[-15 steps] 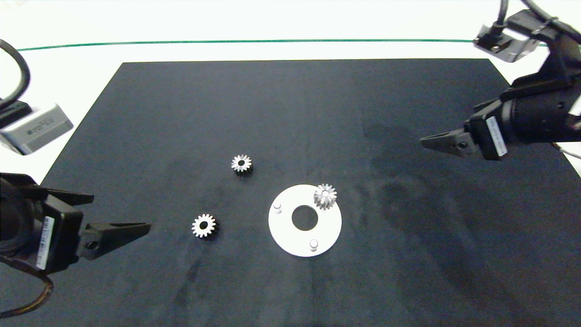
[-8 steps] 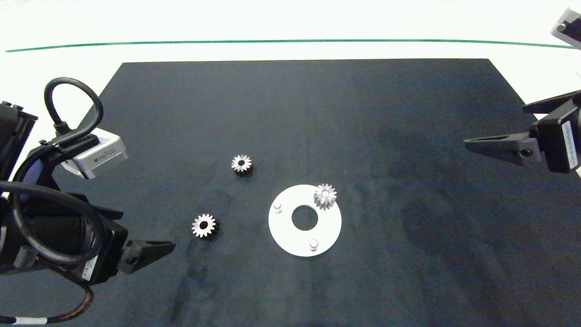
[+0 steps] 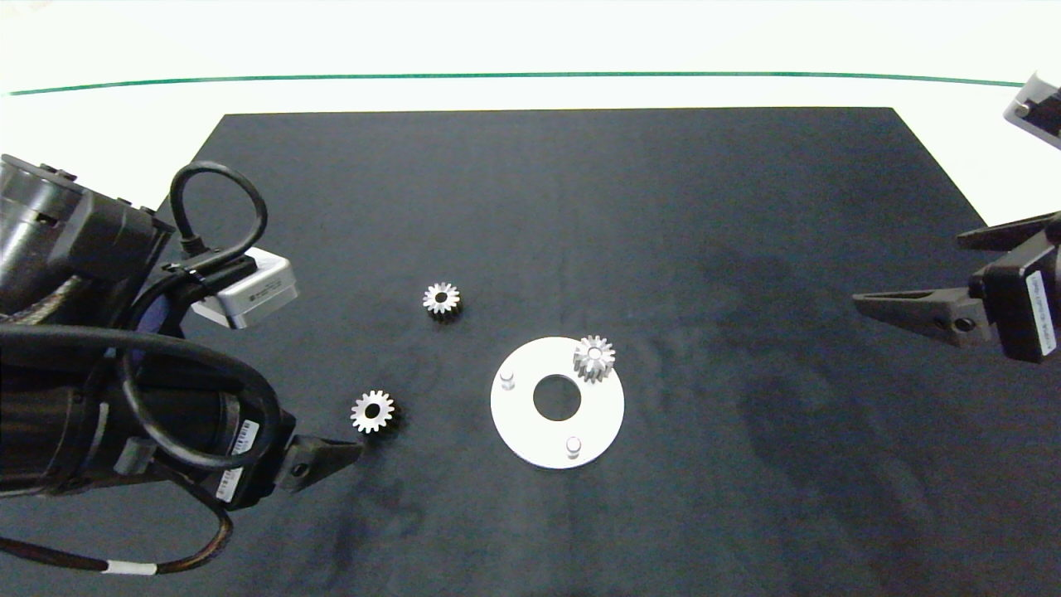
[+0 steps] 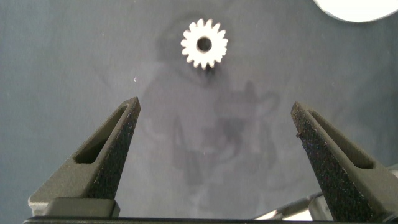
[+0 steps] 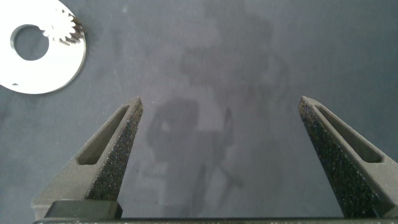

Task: Install three planetary gears onto the carrier pins

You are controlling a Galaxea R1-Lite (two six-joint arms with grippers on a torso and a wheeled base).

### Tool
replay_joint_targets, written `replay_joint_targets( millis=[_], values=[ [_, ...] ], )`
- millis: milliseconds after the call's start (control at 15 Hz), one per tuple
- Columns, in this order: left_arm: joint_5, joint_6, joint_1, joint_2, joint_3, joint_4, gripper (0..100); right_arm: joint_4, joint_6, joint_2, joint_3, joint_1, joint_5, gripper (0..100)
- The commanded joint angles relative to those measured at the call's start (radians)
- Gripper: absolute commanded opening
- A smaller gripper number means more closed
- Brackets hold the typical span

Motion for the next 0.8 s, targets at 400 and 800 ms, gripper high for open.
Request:
replay_joint_targets(
  millis=[400, 800],
  values=[
    [0.062, -0.013, -0.050, 0.047, 0.008, -0.011, 100, -0.024, 0.000, -0.011, 0.049, 0.001, -0.002, 100],
    [0.141, -0.018, -0.089, 0.099, 0.041, -0.054, 100, -0.053, -0.001, -0.051, 0.081, 0.003, -0.008, 100]
  ],
)
